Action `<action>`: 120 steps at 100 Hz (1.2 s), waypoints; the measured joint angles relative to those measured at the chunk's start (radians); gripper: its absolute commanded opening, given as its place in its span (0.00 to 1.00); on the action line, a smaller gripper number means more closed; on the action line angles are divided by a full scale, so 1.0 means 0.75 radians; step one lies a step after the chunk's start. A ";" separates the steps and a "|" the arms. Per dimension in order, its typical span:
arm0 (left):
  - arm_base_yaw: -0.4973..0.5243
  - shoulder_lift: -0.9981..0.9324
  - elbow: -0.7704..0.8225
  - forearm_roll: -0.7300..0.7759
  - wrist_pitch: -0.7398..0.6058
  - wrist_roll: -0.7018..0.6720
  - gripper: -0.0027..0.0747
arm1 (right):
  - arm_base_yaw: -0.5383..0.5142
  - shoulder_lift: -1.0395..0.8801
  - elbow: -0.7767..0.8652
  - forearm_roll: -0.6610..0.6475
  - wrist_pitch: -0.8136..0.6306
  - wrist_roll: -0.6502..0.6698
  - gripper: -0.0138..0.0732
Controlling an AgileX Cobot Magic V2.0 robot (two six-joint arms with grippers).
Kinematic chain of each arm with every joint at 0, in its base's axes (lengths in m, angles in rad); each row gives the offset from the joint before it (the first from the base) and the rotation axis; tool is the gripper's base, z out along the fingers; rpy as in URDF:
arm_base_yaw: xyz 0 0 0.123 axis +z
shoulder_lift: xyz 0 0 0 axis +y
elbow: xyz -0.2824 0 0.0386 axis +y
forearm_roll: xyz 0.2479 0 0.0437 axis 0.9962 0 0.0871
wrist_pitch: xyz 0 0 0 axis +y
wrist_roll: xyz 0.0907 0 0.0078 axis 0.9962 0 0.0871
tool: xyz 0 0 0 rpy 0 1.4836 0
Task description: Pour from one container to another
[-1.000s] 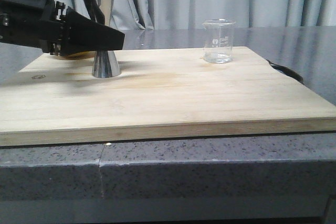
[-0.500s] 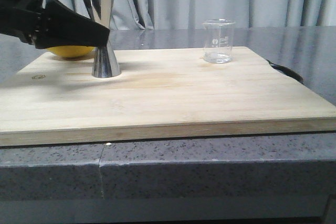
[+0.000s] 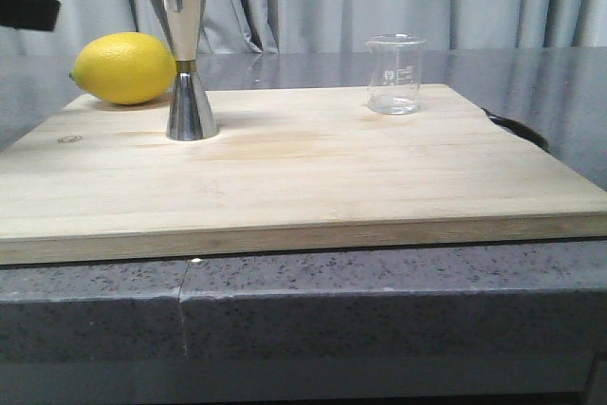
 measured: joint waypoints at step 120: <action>0.098 -0.339 -0.446 -0.539 -0.724 -0.477 0.01 | -0.697 -0.176 0.000 0.073 0.012 -0.051 0.77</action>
